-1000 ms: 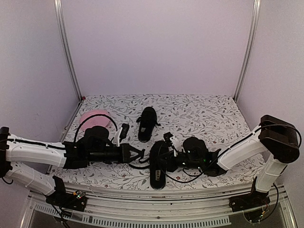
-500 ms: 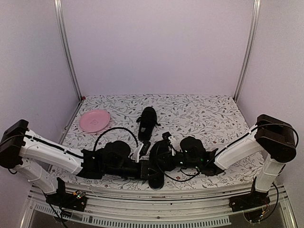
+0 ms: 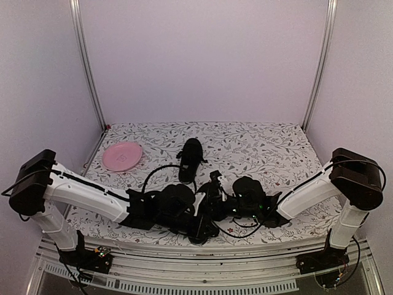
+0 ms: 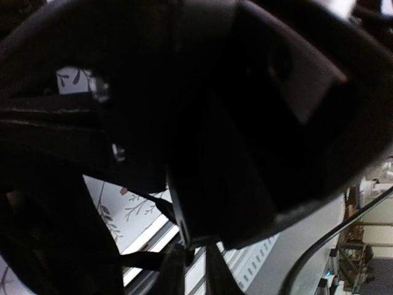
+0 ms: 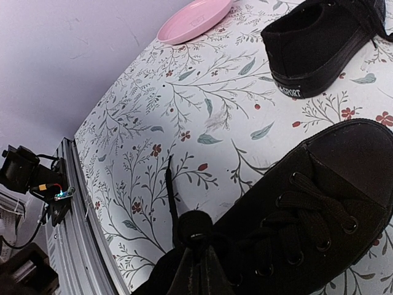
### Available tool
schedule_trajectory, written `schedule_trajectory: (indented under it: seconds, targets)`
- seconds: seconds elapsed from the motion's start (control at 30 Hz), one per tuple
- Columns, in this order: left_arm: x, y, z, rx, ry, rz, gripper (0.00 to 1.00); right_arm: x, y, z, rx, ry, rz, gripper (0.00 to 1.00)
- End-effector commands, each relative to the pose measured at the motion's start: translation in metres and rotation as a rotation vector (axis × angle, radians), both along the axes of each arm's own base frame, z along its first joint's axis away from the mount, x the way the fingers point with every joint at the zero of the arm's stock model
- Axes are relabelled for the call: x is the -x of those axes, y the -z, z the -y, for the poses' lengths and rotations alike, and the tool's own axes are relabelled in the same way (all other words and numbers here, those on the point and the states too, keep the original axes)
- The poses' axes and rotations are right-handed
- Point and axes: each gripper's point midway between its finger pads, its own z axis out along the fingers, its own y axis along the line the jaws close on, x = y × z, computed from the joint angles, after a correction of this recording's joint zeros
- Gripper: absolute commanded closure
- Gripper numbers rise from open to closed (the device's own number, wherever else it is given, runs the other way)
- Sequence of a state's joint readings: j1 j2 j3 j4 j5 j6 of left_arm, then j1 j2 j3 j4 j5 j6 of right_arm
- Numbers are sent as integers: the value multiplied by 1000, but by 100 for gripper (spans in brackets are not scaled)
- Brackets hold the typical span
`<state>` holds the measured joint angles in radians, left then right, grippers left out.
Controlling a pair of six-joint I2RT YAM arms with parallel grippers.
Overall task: Tie the shoes
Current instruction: Wrap the shoelace around a loop with the shoelace, then tie the loops with the shoelace on the shoe.
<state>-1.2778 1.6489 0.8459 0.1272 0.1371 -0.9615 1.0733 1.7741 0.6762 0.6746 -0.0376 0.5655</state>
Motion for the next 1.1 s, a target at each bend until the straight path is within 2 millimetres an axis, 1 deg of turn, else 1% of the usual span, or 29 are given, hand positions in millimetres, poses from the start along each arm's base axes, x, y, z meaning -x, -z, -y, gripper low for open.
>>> schedule_trajectory:
  seconds: [0.0, 0.07, 0.2, 0.3, 0.37, 0.47, 0.57, 0.67, 0.8, 0.9, 1.0, 1.07]
  targets:
    - [-8, -13, -20, -66, -10, 129, 79, -9, -15, -2, -38, 25, 29, 98]
    - [-19, -22, -36, -75, -53, 167, 70, -7, -17, -1, -43, 16, 43, 98]
    - [-45, -27, -71, -109, -147, 188, 62, -4, -20, 2, -59, 0, 63, 98]
    - [-65, -32, -86, -100, -192, 205, 58, 0, -22, 4, -66, -11, 76, 98]
    - [-79, -39, -90, -76, -224, 230, 56, 2, -23, 5, -73, -22, 84, 98]
    - [-101, -54, -86, -10, -251, 277, 52, 4, -23, 5, -74, -41, 96, 98]
    - [-120, -60, -77, 27, -254, 301, 50, 6, -23, 3, -77, -57, 104, 98]
    - [-131, -63, -63, 54, -236, 313, 49, 7, -24, 2, -83, -67, 107, 98]
    - [-136, -53, -47, 64, -201, 292, 49, 8, -23, 2, -84, -73, 106, 98]
    - [-136, -49, -38, 75, -173, 274, 49, 9, -24, 1, -89, -79, 108, 98]
    - [-135, -46, -31, 94, -158, 258, 50, 9, -24, 1, -90, -79, 107, 98]
    - [-134, -43, -28, 106, -147, 246, 53, 9, -24, 0, -91, -82, 107, 98]
